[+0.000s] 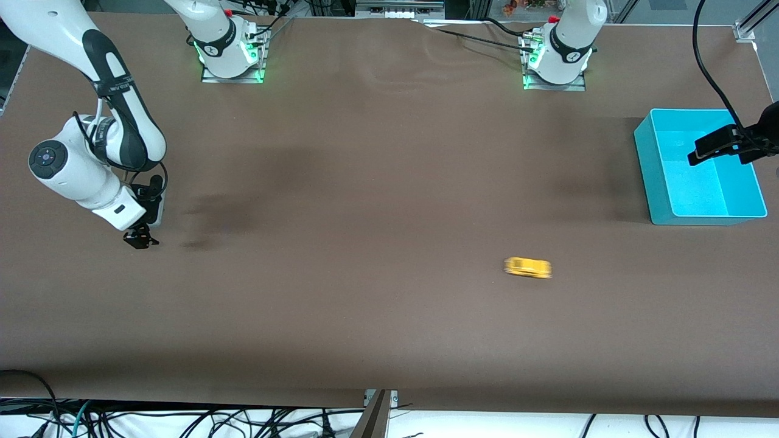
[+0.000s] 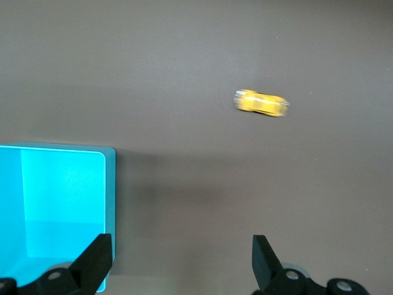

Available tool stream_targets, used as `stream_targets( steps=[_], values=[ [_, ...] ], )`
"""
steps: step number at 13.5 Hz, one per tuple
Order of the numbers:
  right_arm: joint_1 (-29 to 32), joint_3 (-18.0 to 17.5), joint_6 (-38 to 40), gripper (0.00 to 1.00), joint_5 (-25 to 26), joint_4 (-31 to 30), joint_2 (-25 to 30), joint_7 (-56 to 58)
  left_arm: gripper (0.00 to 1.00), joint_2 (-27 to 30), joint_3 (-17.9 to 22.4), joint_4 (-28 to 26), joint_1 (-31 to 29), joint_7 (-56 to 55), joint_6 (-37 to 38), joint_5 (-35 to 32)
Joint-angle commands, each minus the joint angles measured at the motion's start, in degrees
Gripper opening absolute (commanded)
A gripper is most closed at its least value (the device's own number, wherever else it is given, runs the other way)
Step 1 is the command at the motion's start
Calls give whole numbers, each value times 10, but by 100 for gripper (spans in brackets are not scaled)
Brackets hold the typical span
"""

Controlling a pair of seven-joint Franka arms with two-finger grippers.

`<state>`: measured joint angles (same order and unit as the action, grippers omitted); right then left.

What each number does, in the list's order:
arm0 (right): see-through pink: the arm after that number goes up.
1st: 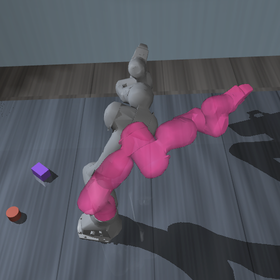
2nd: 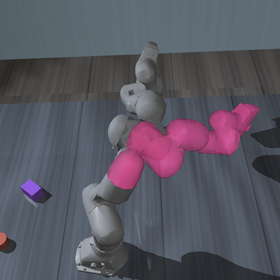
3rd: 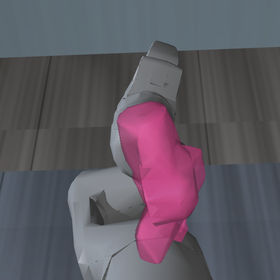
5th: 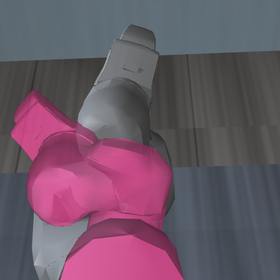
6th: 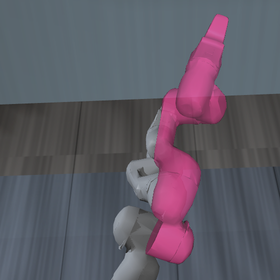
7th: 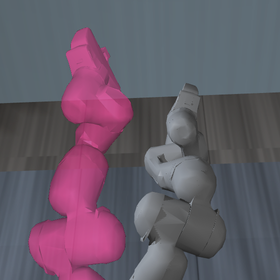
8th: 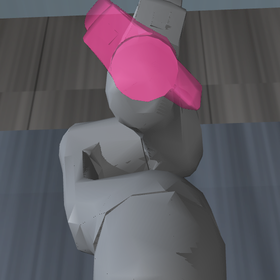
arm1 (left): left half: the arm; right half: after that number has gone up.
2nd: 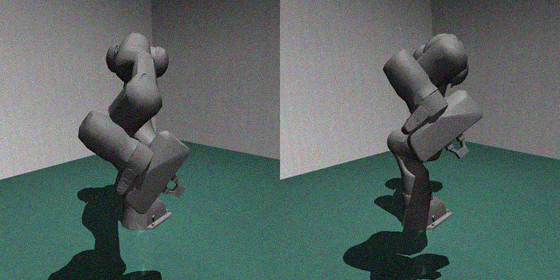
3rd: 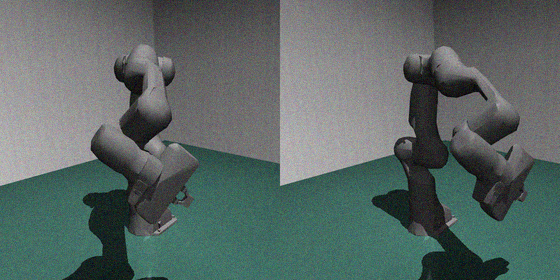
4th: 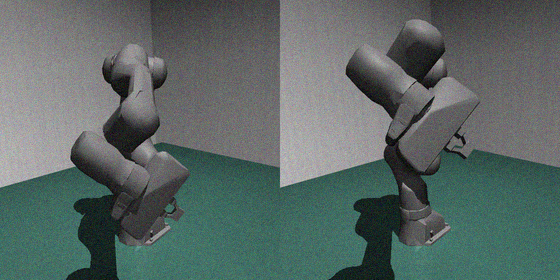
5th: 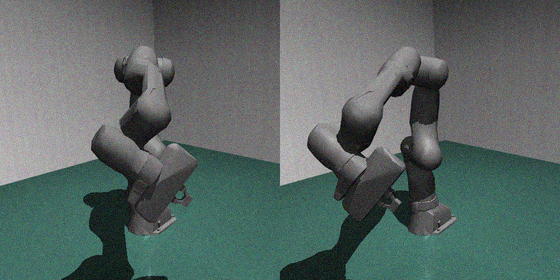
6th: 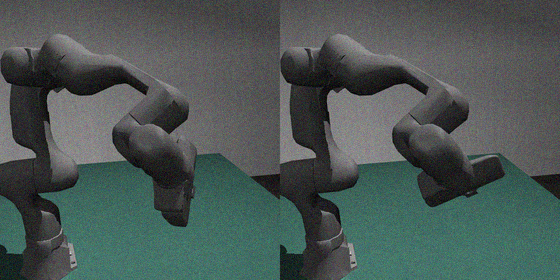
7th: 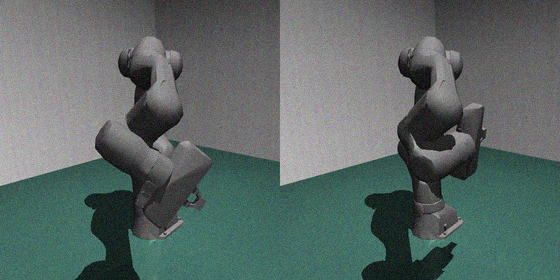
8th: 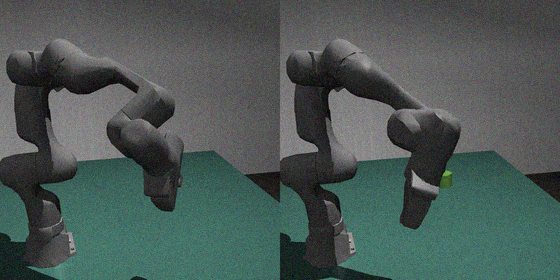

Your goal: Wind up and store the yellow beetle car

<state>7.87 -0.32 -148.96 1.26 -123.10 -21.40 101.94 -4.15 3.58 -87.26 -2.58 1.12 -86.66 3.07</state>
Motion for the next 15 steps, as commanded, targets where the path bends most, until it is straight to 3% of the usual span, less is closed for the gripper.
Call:
stream_targets(
  steps=[1, 15],
  values=[
    [3, -6, 15, 100, -5, 2, 9, -3, 100, -6, -2, 12, 2, -4, 7, -2],
    [2, -7, 24, 100, -6, 14, 8, -6, 100, -18, -3, 13, 9, 3, 1, 3]
  ],
)
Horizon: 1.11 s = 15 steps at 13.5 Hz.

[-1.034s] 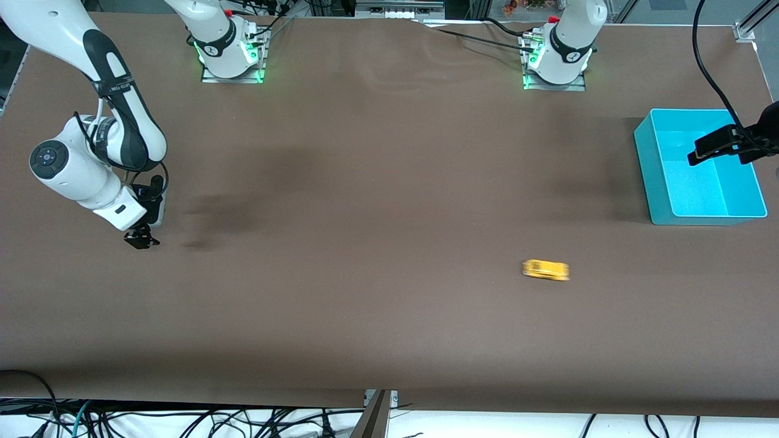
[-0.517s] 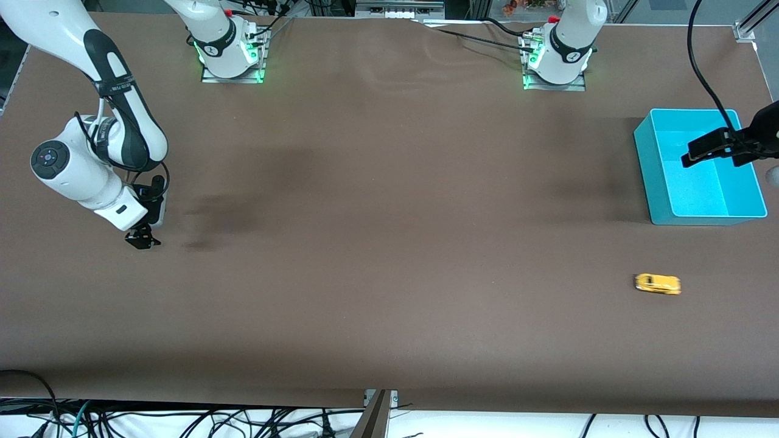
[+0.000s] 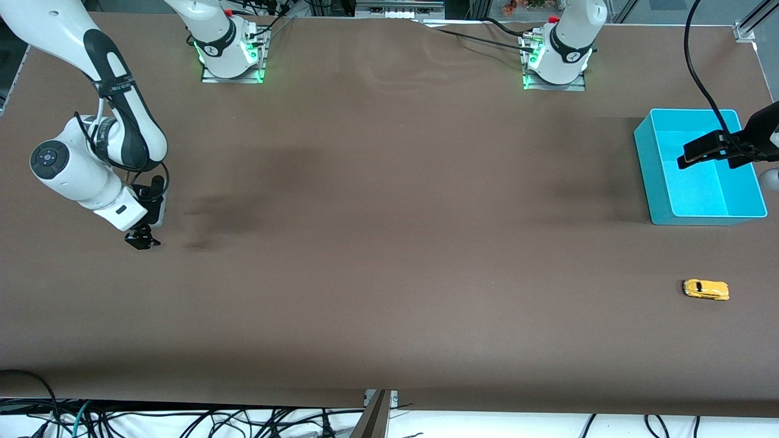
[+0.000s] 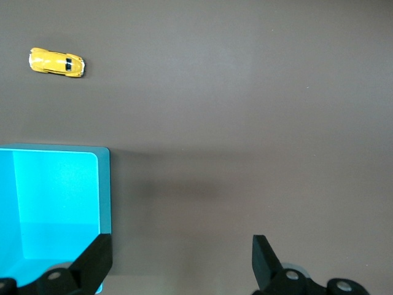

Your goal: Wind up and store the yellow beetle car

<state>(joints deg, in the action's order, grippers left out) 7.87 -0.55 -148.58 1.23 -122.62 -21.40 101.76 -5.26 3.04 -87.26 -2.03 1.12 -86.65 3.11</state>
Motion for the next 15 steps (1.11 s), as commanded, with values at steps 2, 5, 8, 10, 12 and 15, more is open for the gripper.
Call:
stream_targets(
  steps=[2, 5, 8, 10, 12, 15],
  values=[
    [2, -12, 27, 100, -5, 22, 7, -44, 100, -31, 3, 26, 3, 20, -4, 1],
    [2, -26, 34, 100, -5, 42, 8, -149, 100, -136, 8, 134, -4, 76, -7, 0],
    [2, -49, 105, 100, -5, 108, 8, -275, 100, -229, 10, 208, -37, 181, -45, -1],
    [0, -67, 190, 100, -4, 172, 8, -382, 100, -266, 10, 210, -60, 273, -87, 1],
    [-14, -67, 265, 100, -4, 225, 7, -490, 100, -294, 9, 212, -82, 375, -122, 2],
    [-23, -79, 380, 100, -4, 300, 10, -672, 100, -317, 13, 212, -87, 513, -144, -3]
  ],
)
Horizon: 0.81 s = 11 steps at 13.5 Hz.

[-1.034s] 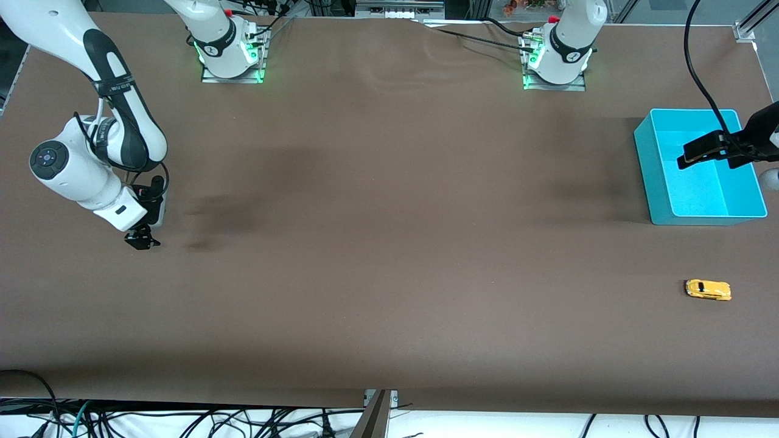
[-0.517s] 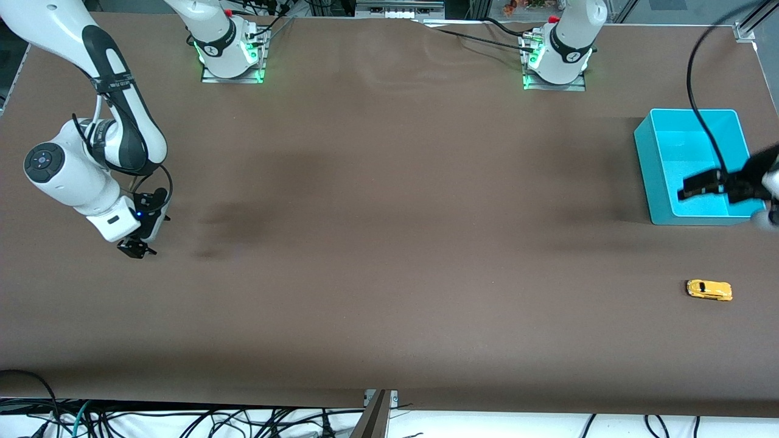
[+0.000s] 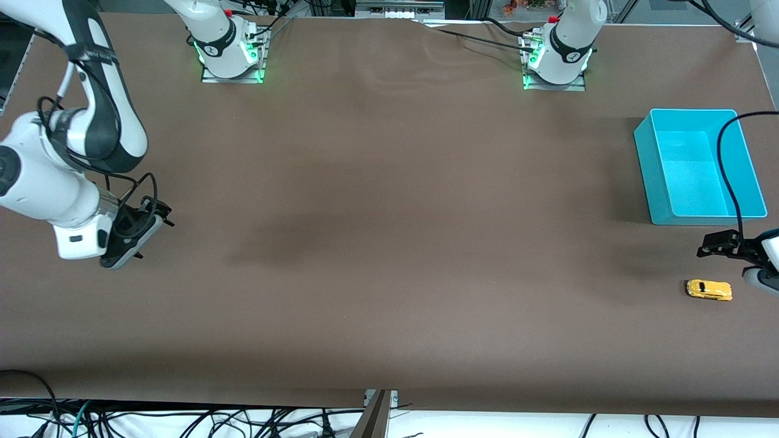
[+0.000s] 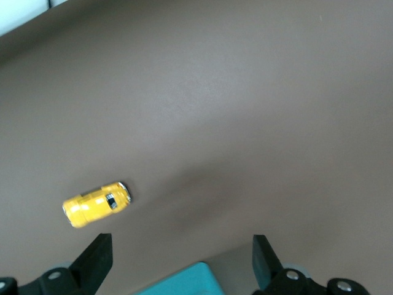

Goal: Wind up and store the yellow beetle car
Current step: 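Move the left gripper to the car while the right gripper retracts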

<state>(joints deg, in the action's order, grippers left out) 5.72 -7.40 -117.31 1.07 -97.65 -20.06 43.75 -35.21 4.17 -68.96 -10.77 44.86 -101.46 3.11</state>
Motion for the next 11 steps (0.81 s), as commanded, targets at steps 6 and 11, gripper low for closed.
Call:
stream_targets(
  steps=[6, 11],
  values=[
    [-2, -53, 255, 100, -3, 171, 12, -338, 100, -64, 6, 25, -35, 295, -60, -1],
    [-1, -52, 298, 100, 2, 173, 48, -380, 100, -120, 8, 27, -68, 453, -93, 2]
  ],
)
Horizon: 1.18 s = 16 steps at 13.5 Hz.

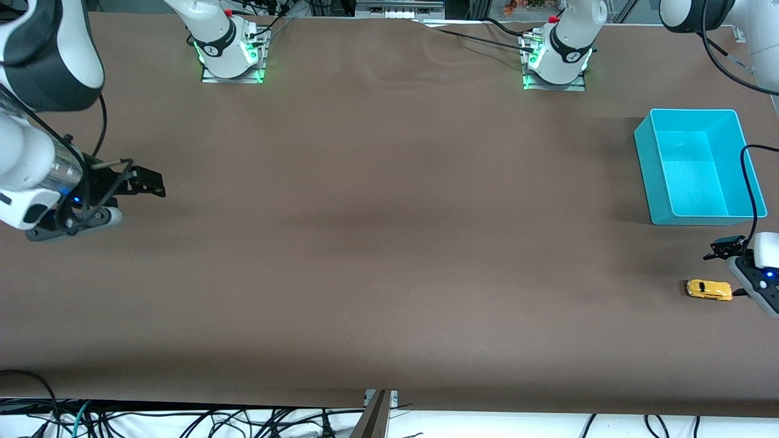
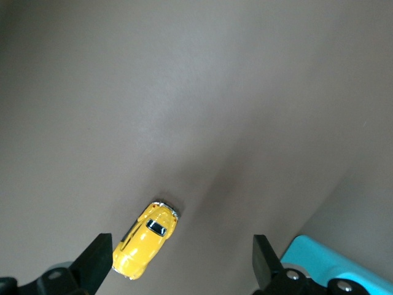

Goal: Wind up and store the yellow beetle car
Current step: 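Move the left gripper to the car while the right gripper retracts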

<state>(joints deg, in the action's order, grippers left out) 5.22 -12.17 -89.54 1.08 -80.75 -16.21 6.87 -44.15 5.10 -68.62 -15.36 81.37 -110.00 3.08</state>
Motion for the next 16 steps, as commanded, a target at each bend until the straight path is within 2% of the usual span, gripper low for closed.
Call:
stream_targets(
  steps=[1, 5, 6, 7, 12, 16],
  values=[
    [1, -4, 22, 100, 6, 4, 9, -12, 100, -40, -1, 24, -25, 132, -7, 3],
    [4, 0, 17, 100, 18, 5, 30, -8, 100, -76, 7, 19, -34, 173, -8, -4],
    [4, 0, 14, 100, 36, 5, 37, -7, 100, -89, 9, 26, -34, 198, -11, -4],
    [4, -2, 13, 100, 53, 5, 43, -7, 100, -92, 11, 27, -32, 218, -22, -4],
    [6, 2, 18, 100, 59, 0, 85, -7, 100, -98, 14, 59, -28, 251, -34, -4],
    [6, 40, 31, 100, 59, -37, 114, -7, 100, -121, 13, 59, -32, 275, -104, -3]
  ],
)
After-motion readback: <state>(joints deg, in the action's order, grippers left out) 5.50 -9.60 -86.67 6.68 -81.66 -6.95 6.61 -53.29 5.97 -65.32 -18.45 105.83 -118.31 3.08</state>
